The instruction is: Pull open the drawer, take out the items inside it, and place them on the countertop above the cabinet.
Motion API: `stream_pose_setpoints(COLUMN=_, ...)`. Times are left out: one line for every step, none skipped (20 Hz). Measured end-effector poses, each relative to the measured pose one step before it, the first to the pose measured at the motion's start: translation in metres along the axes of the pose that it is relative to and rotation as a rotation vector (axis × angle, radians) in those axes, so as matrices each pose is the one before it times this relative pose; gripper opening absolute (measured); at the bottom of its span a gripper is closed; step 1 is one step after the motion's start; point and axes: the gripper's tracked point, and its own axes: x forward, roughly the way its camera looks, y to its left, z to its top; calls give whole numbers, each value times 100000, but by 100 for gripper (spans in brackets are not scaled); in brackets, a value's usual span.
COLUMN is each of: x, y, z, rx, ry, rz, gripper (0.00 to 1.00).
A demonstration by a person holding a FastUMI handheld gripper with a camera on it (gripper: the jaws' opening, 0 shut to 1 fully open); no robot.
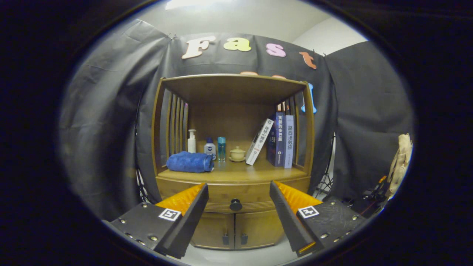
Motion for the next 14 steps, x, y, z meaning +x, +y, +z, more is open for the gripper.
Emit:
stream_pose_setpoints(x=162, y=-116, z=310, rx=281, ry=-901, rz=-1027, gripper=99)
stream_pose_setpoints(x=249, y=-188, z=370, rx=234, ry=-984, rz=-1353, gripper=99)
stream_pose_setpoints(x=385, y=116, z=101, rx=-98, ry=-966, rz=-369, gripper=99)
stream_pose_setpoints(x=515, y=335, z=209, rx=7, ry=-1274, rz=15, gripper=99)
stream_pose_setpoints(x=497, y=112, z=-40, rx=30, ry=-264, rz=-328, gripper=99)
stream_pose_setpoints(x=518, y=166, z=-83, rx=232, ry=-414, rz=-338, gripper=99)
stream_pose_setpoints(x=622, y=140, z=-117, rx=-60, ry=-762, rz=-544, gripper=99)
stream_pose_setpoints(x=697, y=244, z=-86, rx=-512, ry=-846, rz=455, gripper=99)
stream_pose_setpoints(x=802, y=386, z=-198, rx=-308, ry=-790, rz=921, gripper=99)
stream_pose_setpoints(x=788, y=150, z=-379, rx=-106, ry=-91, rz=360, gripper=99)
stream_pose_setpoints(x=832, y=147, z=-573, rx=-213, ry=108, rz=546, gripper=99)
stream_pose_setpoints(x=885, y=88, z=-571, rx=-698, ry=354, rz=14, gripper=99)
stream_pose_setpoints(x=825, y=104, z=-789, rx=-1275, ry=511, rz=139, gripper=99)
stream_pose_setpoints(x=819, y=175, z=-598, rx=-1178, ry=130, rz=373, gripper=99)
